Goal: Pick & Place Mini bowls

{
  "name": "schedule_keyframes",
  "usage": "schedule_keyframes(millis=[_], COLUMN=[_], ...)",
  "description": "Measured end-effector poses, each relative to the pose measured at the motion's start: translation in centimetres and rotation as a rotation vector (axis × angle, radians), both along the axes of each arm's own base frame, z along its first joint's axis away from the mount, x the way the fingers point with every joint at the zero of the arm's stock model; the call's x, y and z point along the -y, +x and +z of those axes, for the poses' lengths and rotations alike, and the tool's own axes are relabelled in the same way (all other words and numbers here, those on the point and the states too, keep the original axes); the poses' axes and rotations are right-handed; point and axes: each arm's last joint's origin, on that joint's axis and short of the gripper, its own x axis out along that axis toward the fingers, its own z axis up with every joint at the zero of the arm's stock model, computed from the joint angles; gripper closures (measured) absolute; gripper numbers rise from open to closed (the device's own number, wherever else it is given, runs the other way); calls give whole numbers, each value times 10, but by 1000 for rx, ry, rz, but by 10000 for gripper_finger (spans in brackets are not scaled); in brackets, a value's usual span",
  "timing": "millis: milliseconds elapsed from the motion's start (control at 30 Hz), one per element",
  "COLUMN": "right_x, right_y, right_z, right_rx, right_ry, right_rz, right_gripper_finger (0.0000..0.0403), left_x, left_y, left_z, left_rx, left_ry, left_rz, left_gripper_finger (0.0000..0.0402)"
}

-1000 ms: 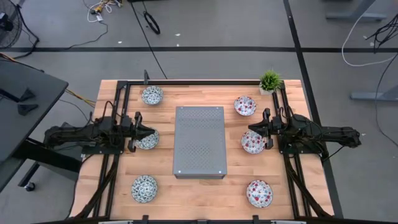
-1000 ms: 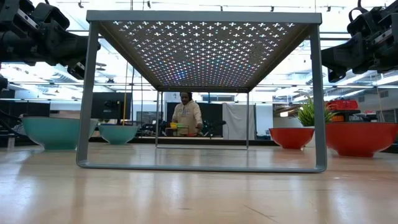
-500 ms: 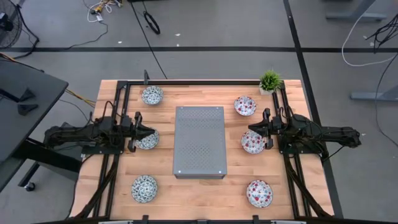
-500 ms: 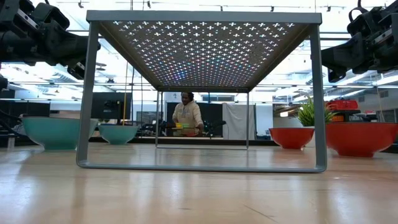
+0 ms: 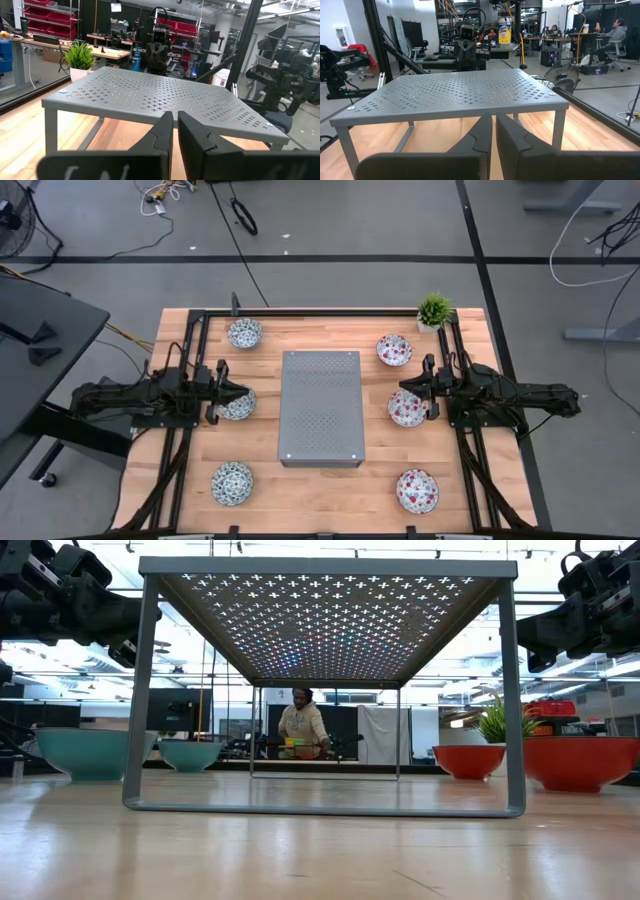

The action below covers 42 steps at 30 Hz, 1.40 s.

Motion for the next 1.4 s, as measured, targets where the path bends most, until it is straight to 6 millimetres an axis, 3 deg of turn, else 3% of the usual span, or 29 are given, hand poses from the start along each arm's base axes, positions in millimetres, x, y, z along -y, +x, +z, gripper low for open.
schedule_keyframes(millis=[1067,1400], right_x=[0,0], right_y=[0,-1], right_z=[0,14], right_rx=[5,148], right_ry=[0,-7], right_rz=[0,0], right_gripper_finger=[373,373], left_x=[0,0], left_y=[0,0], left_z=[0,0], left_rx=[0,0], left_ry=[0,0], left_rz=[0,0], left_gripper_finger=[369,369])
